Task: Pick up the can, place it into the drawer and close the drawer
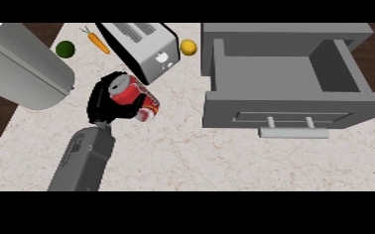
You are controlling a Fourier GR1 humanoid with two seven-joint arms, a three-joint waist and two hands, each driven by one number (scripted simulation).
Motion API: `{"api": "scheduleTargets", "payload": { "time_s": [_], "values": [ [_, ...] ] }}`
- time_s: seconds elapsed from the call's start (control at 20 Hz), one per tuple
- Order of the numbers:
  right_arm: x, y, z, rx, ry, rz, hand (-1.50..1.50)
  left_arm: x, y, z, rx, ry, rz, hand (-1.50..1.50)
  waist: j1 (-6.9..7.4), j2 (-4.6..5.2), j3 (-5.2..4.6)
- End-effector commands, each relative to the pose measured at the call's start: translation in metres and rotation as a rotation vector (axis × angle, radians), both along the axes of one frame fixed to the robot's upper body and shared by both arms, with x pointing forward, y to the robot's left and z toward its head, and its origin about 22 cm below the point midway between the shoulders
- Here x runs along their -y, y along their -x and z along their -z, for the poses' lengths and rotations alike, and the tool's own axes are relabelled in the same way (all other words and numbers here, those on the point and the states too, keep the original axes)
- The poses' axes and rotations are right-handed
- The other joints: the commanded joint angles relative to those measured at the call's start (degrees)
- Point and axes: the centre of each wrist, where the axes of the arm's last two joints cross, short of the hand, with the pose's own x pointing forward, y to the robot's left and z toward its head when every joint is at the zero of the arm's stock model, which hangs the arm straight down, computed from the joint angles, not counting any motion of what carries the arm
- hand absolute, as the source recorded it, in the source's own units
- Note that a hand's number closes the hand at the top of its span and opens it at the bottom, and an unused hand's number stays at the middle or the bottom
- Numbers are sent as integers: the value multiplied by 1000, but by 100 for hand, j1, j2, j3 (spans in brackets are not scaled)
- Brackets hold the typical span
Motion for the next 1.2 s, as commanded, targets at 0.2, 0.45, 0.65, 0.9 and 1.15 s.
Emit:
{"api": "scheduleTargets", "payload": {
  "time_s": [0.2,0.45,0.65,0.9,1.15],
  "values": [
    [-10,-4,-4,8,-25,5,-150,42,8,-86,41,-34,7,150,-20,19,-5],
    [-1,-4,-2,19,-36,-3,-150,58,-18,-125,93,-78,-2,150,-99,48,-7],
    [-9,1,-20,8,3,-7,-150,76,-8,-143,66,-96,-11,150,-97,40,-8],
    [-15,-3,-2,26,-12,-17,-150,106,-32,-179,82,-109,-2,150,-142,48,-6],
    [-2,-8,-4,10,-42,-13,-150,134,-42,-201,99,-110,15,150,-142,54,-7]
  ]
}}
